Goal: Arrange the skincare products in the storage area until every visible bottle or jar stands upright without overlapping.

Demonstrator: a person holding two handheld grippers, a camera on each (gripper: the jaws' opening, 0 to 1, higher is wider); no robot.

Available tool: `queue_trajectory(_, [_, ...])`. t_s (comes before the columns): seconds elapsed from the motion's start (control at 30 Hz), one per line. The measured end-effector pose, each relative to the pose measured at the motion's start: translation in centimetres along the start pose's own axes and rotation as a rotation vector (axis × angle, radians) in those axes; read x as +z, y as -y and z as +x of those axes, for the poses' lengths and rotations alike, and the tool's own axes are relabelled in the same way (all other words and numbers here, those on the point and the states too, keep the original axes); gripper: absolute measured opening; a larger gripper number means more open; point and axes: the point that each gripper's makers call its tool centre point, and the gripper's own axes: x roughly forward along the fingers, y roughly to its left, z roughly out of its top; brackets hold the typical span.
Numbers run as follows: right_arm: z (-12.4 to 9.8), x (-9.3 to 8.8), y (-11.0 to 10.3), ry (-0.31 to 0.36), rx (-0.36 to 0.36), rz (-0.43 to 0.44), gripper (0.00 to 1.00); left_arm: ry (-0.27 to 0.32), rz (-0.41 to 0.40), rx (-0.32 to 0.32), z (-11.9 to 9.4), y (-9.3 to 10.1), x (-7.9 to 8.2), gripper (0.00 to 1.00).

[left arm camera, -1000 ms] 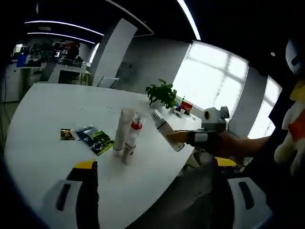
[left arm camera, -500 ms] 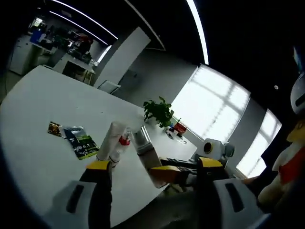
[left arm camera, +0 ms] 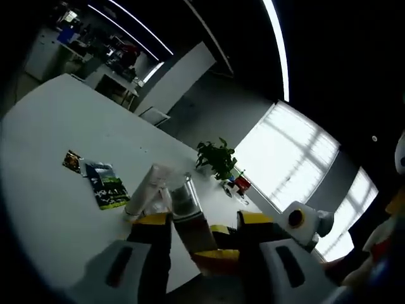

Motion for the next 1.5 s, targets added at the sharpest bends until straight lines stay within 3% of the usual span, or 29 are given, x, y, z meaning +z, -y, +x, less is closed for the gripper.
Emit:
queue_trajectory(0.13, [-0.2, 0.4, 0.2, -0.023, -0.026, -0.114, 0.2, 0.003, -0.026, 0.048, 0.1, -0.8, -0.2, 0.23])
queue_trajectory(0.2, [-0.2, 0.5, 0.0, -0.026, -0.037, -0.13, 0.2, 0.011, -0.033, 0.063, 0.0, -1.1, -0.1, 0.19])
queue_trajectory(0.3, [-0.2, 0.8, 0.0, -0.04, -0.058, -0.216, 0.2, 0.025, -0.03, 0.075, 0.0, -1.4, 0.1, 0.19])
queue_trajectory(0.4, [0.3, 0.7, 0.1, -0.059, -0.038, -0.229, 0.2, 0.024, -0.03, 0.074, -0.2, -1.4, 0.2, 0.18])
queue_trajectory(0.47, [0.3, 1.0, 0.0, -0.05, -0.018, -0.225, 0.21, 0.036, 0.007, 0.041, -0.5, -0.8, 0.7, 0.17])
queue_trajectory(0.5, [0.4, 1.2, -0.4, -0.037, 0.019, -0.206, 0.21, 0.038, 0.02, 0.032, -0.6, -0.6, 1.0, 0.16])
queue_trajectory(0.57, [0.3, 1.2, -1.6, -0.037, 0.126, -0.071, 0.23, 0.009, 0.1, -0.003, -1.1, -0.5, 1.3, 0.15])
queue_trajectory(0.7, [0.0, 2.8, -2.0, 0.022, 0.266, -0.066, 0.25, -0.015, 0.193, -0.101, -1.8, 1.1, 2.5, 0.15])
queue_trajectory(0.73, [-0.3, 3.5, -2.3, 0.033, 0.312, -0.01, 0.25, -0.025, 0.208, -0.13, -1.8, 1.8, 2.6, 0.15])
queue_trajectory(0.83, [-1.3, 5.2, -2.9, 0.078, 0.416, 0.014, 0.25, -0.015, 0.265, -0.252, -2.4, 4.2, 3.7, 0.15])
queue_trajectory(0.93, [-2.6, 6.8, -3.5, 0.087, 0.538, 0.137, 0.23, -0.036, 0.269, -0.358, -3.2, 6.3, 4.2, 0.15])
queue_trajectory(1.03, [-4.1, 9.3, -4.6, 0.15, 0.639, 0.257, 0.21, -0.052, 0.289, -0.471, -4.2, 8.6, 4.5, 0.15])
queue_trajectory(1.17, [-4.8, 10.5, -5.5, 0.195, 0.672, 0.209, 0.21, -0.061, 0.329, -0.542, -4.7, 10.7, 4.9, 0.15])
queue_trajectory(1.33, [-5.0, 10.8, -6.4, 0.167, 0.692, 0.184, 0.21, -0.057, 0.339, -0.586, -4.6, 11.3, 5.2, 0.15])
queue_trajectory(1.4, [-5.0, 11.1, -6.1, 0.177, 0.652, 0.195, 0.2, -0.039, 0.322, -0.574, -4.4, 11.1, 5.6, 0.15])
queue_trajectory(1.5, [-4.7, 11.2, -5.1, 0.184, 0.549, 0.128, 0.19, -0.019, 0.338, -0.528, -4.0, 10.6, 5.9, 0.16])
